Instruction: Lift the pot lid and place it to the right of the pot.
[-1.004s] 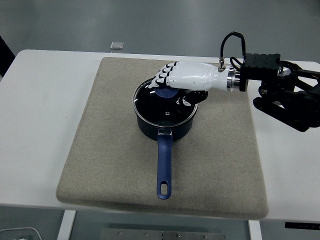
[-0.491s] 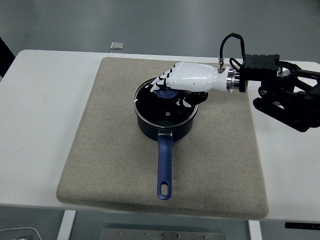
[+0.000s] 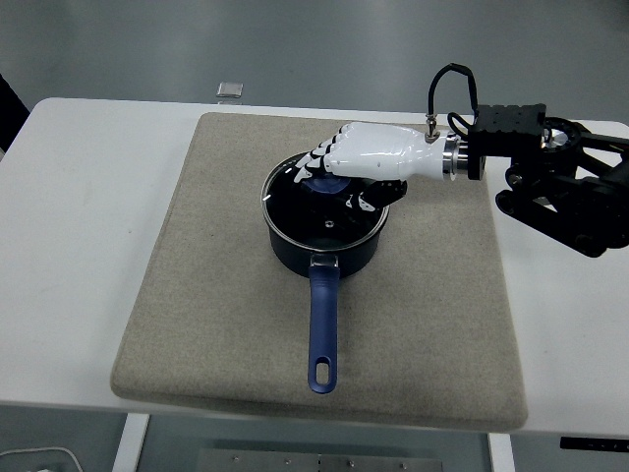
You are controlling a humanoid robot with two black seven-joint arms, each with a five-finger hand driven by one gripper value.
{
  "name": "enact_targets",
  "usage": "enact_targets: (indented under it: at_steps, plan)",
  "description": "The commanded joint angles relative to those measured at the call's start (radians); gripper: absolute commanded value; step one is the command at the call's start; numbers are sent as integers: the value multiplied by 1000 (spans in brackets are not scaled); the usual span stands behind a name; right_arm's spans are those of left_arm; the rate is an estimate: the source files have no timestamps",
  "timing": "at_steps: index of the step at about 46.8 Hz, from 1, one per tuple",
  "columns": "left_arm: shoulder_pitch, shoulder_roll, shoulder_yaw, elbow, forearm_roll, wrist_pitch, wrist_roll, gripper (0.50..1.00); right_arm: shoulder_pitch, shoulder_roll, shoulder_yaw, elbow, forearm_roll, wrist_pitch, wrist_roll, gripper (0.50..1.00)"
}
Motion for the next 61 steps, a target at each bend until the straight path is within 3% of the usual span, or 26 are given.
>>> enact_targets:
  at_steps: [1, 61]
  plan:
    - [0, 0, 1, 1, 0, 0, 0, 1000, 2, -1, 1, -2, -1, 14, 0, 500]
    - [0, 0, 1, 1, 0, 0, 0, 1000, 75, -5, 5, -23, 15, 51, 0, 500]
